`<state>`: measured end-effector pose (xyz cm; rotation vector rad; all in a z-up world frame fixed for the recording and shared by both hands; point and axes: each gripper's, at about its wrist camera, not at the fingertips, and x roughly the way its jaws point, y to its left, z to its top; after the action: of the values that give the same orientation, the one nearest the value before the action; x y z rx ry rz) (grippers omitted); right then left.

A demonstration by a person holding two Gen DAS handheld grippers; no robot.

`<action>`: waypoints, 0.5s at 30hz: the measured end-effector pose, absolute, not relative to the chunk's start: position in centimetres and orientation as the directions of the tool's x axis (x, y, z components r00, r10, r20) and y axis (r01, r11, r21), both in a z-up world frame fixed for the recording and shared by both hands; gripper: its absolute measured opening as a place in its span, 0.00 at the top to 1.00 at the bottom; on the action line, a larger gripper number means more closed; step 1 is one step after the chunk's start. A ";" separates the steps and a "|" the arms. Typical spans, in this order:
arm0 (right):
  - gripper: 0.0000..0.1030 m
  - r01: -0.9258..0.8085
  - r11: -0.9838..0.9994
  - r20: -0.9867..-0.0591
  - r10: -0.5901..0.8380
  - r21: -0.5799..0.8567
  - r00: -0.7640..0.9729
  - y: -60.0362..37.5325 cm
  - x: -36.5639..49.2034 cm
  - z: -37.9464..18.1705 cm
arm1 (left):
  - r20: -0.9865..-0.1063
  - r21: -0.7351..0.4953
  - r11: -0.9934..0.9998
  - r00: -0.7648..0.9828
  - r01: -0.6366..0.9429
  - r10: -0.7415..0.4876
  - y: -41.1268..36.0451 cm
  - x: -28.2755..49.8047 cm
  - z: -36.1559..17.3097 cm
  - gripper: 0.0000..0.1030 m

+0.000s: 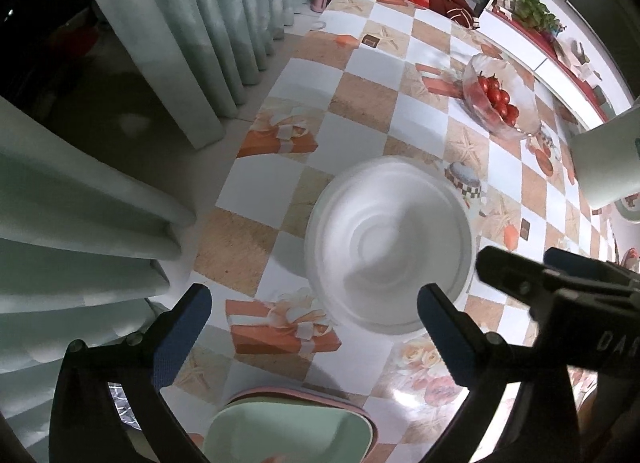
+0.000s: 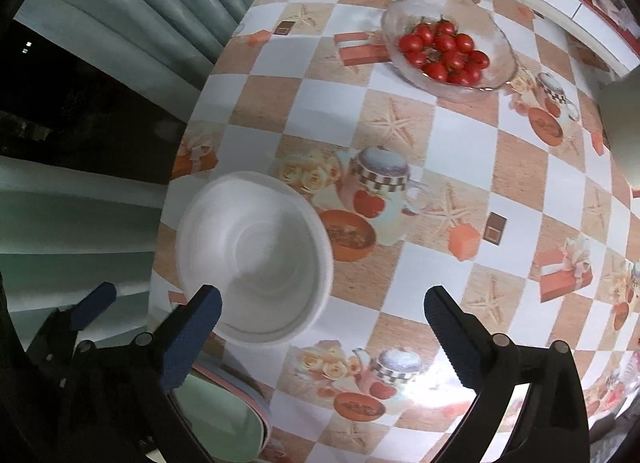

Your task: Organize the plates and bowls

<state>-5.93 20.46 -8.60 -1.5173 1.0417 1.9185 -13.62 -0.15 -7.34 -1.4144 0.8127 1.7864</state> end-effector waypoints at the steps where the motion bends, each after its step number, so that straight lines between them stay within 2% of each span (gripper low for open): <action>1: 0.01 -0.760 -0.593 -0.960 -0.086 0.266 -0.268 20.5 -5.7 -8.6 | -0.978 0.050 -0.551 -0.152 -0.833 0.140 -0.3 -13.5 -7.4 0.00; 15: 0.01 -0.752 -0.620 -0.970 -0.060 0.222 -0.237 18.8 -3.6 -8.8 | -0.983 0.057 -0.535 -0.140 -0.843 0.117 -2.5 -11.8 -7.4 0.00</action>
<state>-3.62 18.82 -8.83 -1.5434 0.9789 1.9077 -11.76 -2.48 -7.35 -1.4291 0.8501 1.7585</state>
